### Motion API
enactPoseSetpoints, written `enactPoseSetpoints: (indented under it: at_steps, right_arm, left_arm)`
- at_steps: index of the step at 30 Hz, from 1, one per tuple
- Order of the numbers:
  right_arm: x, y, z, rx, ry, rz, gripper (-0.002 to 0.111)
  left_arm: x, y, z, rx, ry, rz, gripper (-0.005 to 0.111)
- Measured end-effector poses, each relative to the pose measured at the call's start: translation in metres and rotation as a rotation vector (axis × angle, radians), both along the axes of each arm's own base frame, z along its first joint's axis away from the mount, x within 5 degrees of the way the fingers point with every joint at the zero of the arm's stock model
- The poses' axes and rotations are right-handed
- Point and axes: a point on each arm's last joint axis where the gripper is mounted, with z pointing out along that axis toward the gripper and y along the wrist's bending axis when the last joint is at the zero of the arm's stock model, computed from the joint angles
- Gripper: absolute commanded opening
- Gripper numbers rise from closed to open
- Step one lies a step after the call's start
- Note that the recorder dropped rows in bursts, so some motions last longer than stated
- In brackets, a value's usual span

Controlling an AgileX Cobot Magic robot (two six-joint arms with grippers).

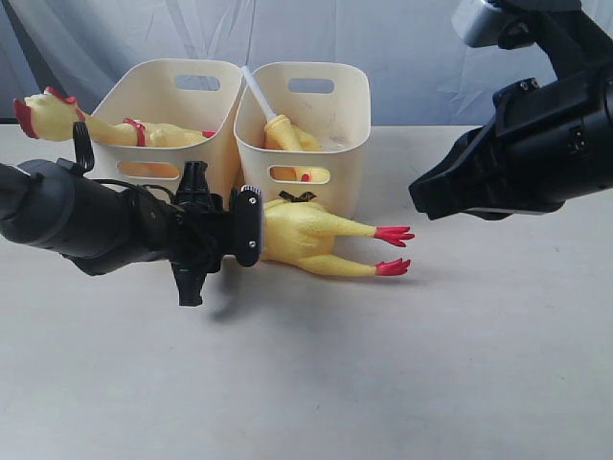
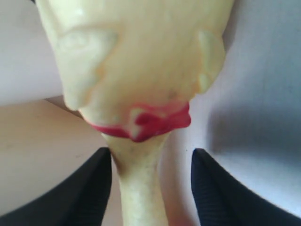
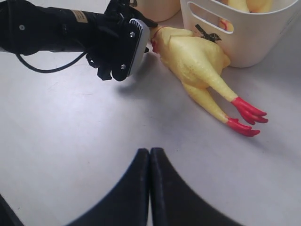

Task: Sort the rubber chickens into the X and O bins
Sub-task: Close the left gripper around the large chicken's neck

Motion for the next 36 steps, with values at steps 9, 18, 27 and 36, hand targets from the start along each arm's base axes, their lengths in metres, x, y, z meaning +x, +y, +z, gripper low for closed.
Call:
enactPoseSetpoints:
  at_steps: [9, 18, 27, 36]
  right_arm:
    - [0.0000, 0.0000, 0.0000, 0.000, 0.000, 0.000, -0.001]
    - [0.0000, 0.0000, 0.0000, 0.000, 0.000, 0.000, -0.001]
    - [0.0000, 0.0001, 0.0001, 0.002, 0.001, 0.000, -0.001]
    - [0.0000, 0.0001, 0.0001, 0.002, 0.001, 0.000, -0.001]
  left_arm:
    - [0.0014, 0.0004, 0.0012, 0.002, -0.016, 0.007, 0.023]
    - [0.0020, 0.0002, 0.0018, 0.000, -0.019, 0.009, 0.000]
    - [0.0020, 0.0002, 0.0018, 0.000, -0.019, 0.009, 0.023]
    - [0.0016, 0.0000, 0.0015, -0.001, -0.014, 0.006, 0.045]
